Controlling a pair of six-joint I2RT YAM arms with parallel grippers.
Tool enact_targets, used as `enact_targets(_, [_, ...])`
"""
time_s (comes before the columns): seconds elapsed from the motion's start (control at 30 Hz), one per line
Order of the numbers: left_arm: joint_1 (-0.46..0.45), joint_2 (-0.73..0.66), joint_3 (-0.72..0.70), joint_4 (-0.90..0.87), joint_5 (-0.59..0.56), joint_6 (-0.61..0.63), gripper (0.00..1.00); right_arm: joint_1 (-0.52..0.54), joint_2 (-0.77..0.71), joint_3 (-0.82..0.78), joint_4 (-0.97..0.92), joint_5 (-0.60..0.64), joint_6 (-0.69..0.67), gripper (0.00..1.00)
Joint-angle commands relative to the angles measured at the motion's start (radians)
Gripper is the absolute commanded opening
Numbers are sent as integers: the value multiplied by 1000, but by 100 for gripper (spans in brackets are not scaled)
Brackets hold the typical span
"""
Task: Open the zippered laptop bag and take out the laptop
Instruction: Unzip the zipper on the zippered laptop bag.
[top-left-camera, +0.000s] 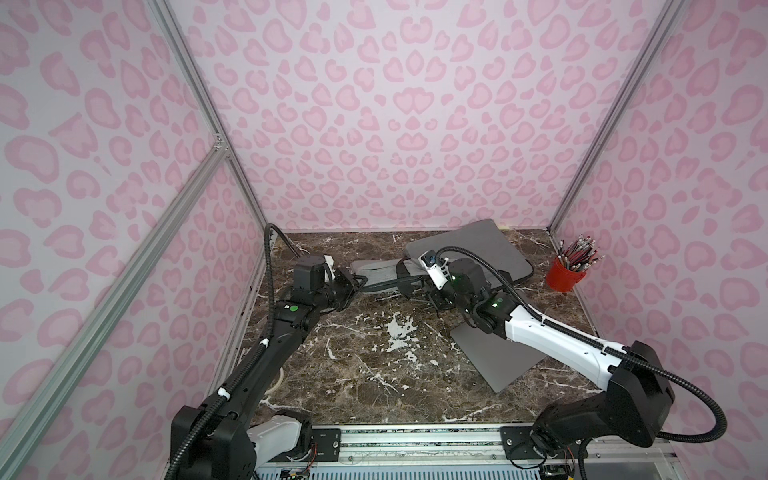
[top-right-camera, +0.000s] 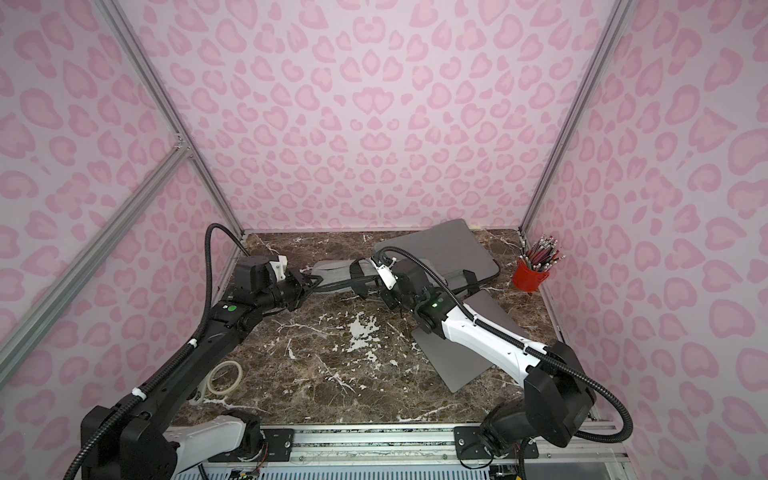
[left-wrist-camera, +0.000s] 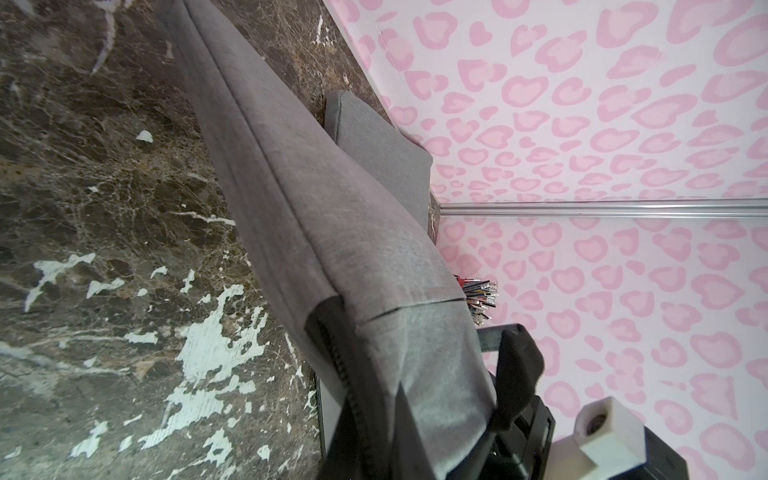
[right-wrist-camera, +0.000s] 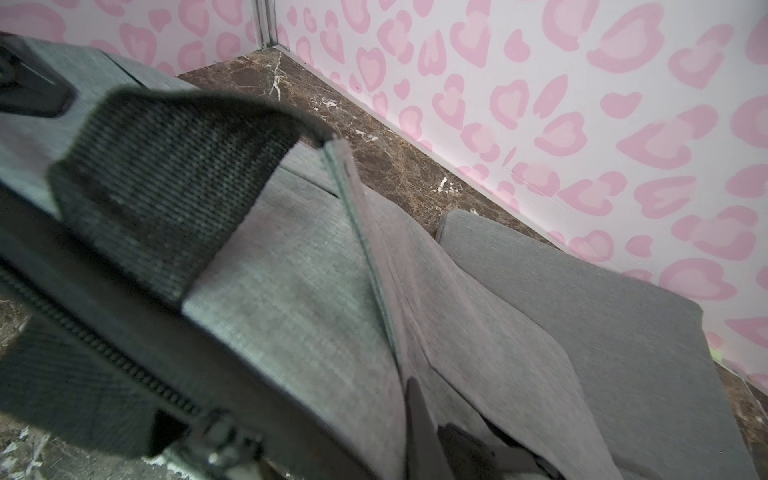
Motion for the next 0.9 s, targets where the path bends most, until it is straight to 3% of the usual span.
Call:
enact_targets(0.0, [-16, -23, 6, 48, 25, -17, 1, 4, -14, -6, 134, -13, 119, 0])
enact_targets(0.2, [-41, -82, -12, 18, -129, -86, 0, 0, -83, -45, 61, 19, 217, 22])
enact_targets(0.5, [-65, -103, -22, 37, -237, -144, 0, -1, -263, -133, -88, 24, 331, 39])
enact_targets(0.7, [-68, -102, -28, 64, -252, -156, 0, 1, -351, -117, -176, -6, 397, 44])
enact_targets(0.87, [-71, -103, -30, 57, -253, -155, 0, -1, -388, -96, -116, -165, 573, 43])
